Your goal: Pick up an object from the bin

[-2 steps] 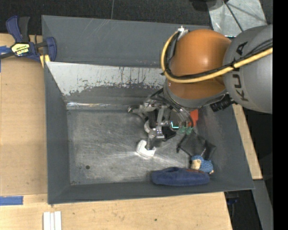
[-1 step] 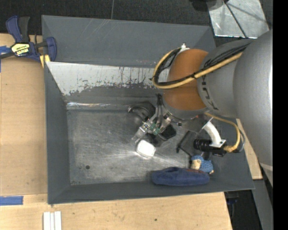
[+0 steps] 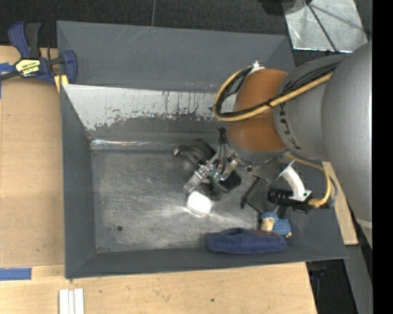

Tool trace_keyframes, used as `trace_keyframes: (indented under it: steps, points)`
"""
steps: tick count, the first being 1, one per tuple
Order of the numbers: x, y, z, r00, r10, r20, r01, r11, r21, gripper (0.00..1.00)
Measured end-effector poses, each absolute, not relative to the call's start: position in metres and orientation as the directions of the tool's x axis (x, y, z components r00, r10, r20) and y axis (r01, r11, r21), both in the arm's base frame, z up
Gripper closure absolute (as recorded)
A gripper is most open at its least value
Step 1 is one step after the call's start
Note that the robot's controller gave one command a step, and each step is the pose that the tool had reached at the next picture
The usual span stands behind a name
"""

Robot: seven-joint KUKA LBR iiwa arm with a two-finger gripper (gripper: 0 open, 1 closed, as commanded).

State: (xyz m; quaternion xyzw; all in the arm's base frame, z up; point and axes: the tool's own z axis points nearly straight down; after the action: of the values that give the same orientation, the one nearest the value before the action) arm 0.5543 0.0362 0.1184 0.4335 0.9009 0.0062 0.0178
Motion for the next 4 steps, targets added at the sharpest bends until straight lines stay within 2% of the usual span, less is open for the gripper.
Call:
trace_keyframes:
  steps: [1, 2, 3, 4]
  points:
    - [0.548, 0.031, 0.101, -0.691, 0.723, -0.005, 0.723, 0.691, 0.004, 0.0]
    - [0.575, -0.028, 0.078, -0.801, 0.599, 0.003, 0.599, 0.801, 0.013, 0.0]
    - [0.583, -0.003, 0.076, -0.99, 0.142, -0.019, 0.142, 0.99, -0.001, 0.0]
    - [0.585, -0.003, 0.079, -0.989, 0.145, -0.024, 0.145, 0.989, 0.003, 1.0]
